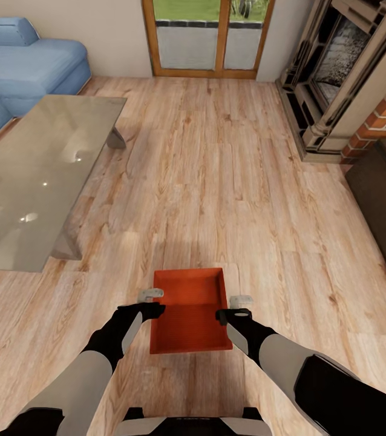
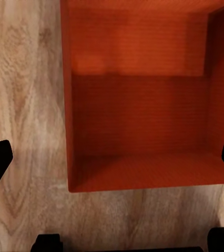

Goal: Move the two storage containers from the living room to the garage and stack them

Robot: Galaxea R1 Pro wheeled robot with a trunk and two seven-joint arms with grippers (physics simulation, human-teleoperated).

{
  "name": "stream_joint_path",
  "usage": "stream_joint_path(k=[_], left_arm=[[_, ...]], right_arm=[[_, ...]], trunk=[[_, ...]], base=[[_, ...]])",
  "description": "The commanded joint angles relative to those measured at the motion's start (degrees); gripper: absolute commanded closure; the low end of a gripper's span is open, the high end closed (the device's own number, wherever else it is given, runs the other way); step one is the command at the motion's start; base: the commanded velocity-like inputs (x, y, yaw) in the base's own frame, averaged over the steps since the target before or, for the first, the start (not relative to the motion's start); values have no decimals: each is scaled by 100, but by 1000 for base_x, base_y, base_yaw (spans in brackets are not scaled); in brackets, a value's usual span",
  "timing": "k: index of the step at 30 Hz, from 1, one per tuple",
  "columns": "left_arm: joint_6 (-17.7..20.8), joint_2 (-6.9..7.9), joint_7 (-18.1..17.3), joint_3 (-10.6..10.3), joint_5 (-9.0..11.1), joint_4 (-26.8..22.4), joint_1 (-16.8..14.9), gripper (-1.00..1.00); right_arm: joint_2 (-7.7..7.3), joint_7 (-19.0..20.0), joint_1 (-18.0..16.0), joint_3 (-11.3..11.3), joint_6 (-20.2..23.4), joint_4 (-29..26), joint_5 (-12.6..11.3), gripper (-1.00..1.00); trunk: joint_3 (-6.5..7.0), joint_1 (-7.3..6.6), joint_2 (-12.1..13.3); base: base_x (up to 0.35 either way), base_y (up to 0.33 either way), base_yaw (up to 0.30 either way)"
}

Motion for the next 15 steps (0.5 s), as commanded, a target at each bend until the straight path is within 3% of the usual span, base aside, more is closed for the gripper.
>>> stream_joint_path(k=[1, 15], left_arm=[[32, -2, 26, 4, 32, -25, 0, -100], [32, -20, 26, 2, 28, -11, 0, -100]], right_arm=[[-1, -93, -76, 48, 116, -50, -23, -100], [-11, -134, -155, 51, 279, -70, -23, -100]], trunk=[[-3, 0, -3], [-255, 308, -564]], base=[[0, 0, 0], [0, 0, 0]])
